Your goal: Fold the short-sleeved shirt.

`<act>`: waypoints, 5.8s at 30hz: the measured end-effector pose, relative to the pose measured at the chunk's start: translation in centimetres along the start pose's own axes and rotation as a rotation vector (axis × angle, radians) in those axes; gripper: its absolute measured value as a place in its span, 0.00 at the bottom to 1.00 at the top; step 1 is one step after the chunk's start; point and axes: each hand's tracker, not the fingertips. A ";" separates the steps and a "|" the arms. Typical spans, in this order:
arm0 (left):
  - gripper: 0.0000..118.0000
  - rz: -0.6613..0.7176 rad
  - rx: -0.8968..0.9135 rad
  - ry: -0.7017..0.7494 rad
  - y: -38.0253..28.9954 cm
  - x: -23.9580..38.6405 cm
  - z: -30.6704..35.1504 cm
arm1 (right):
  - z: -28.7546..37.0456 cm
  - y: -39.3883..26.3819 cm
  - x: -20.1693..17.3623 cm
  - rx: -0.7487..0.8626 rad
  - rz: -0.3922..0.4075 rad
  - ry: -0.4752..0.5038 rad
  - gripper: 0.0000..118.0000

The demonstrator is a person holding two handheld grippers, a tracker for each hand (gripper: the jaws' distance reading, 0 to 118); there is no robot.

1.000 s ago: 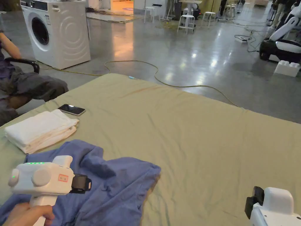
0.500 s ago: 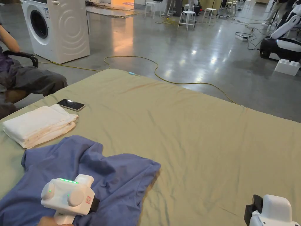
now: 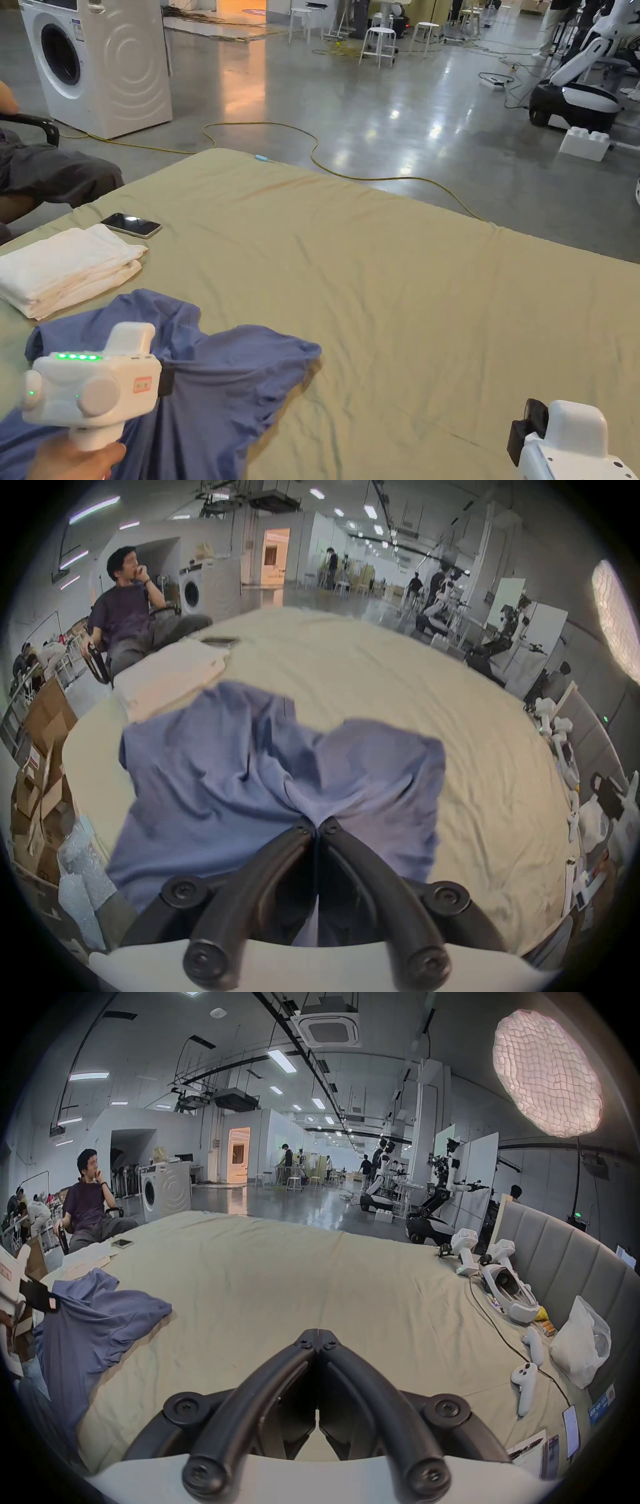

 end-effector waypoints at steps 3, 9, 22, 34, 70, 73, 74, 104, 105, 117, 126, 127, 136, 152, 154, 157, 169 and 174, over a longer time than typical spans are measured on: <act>0.01 0.011 0.091 -0.015 2.1 0.5 2.5 | 0.8 0.3 0.5 0.036 -0.018 -0.009 0.00; 0.01 0.021 0.299 -0.145 8.9 3.6 7.8 | 2.1 1.7 1.9 0.085 -0.046 -0.014 0.00; 0.01 -0.196 0.450 -0.538 15.5 21.9 12.6 | 7.0 3.1 7.0 0.190 -0.094 -0.091 0.00; 0.01 -0.340 0.144 -0.755 4.2 37.6 4.5 | 9.7 -0.1 12.4 0.146 -0.120 -0.225 0.00; 0.00 -0.194 0.396 -0.347 -0.3 23.4 5.4 | 6.6 4.3 4.1 0.228 -0.133 -0.086 0.00; 0.00 -0.199 0.276 -0.313 -0.4 22.6 2.9 | 6.3 4.1 4.0 0.214 -0.123 -0.071 0.00; 0.00 -0.191 0.213 -0.292 -0.3 22.3 1.5 | 6.1 3.9 4.1 0.203 -0.118 -0.070 0.00; 0.05 -0.452 -0.356 -0.161 -1.9 27.2 -16.3 | 2.4 -4.2 12.0 -0.133 -0.133 -0.235 0.00; 0.05 -0.429 -0.357 -0.196 -1.8 26.8 -15.9 | 2.1 -4.4 12.6 -0.176 -0.158 -0.225 0.00; 0.05 -0.226 -0.123 -0.299 1.4 21.9 -8.0 | -3.3 -10.9 15.3 -0.668 -0.291 -0.083 0.54; 0.05 -0.260 -0.085 -0.310 1.4 21.1 -6.2 | -1.5 -10.5 13.6 -0.528 -0.247 -0.046 0.03; 0.05 -0.266 -0.072 -0.313 1.7 21.0 -5.8 | -0.7 -9.8 13.6 -0.476 -0.232 -0.047 0.03; 0.05 -0.253 0.192 -0.318 8.8 20.3 1.4 | 5.2 3.1 16.7 -0.120 -0.068 -0.158 0.03; 0.05 -0.158 0.372 -0.193 26.7 15.5 6.4 | 3.2 22.0 23.1 0.094 -0.082 -0.214 0.03; 0.05 -0.154 0.390 -0.171 28.6 15.3 6.5 | 2.3 24.4 23.4 0.114 -0.086 -0.221 0.03; 0.05 -0.147 0.405 -0.159 31.4 14.9 6.6 | 1.1 27.9 23.6 0.146 -0.076 -0.235 0.03; 0.05 -0.132 0.442 -0.102 35.8 11.7 4.7 | -2.3 32.9 24.6 0.184 -0.035 -0.272 0.03; 0.05 -0.116 0.380 -0.113 29.9 10.6 1.8 | -2.9 27.5 23.9 0.116 -0.052 -0.252 0.03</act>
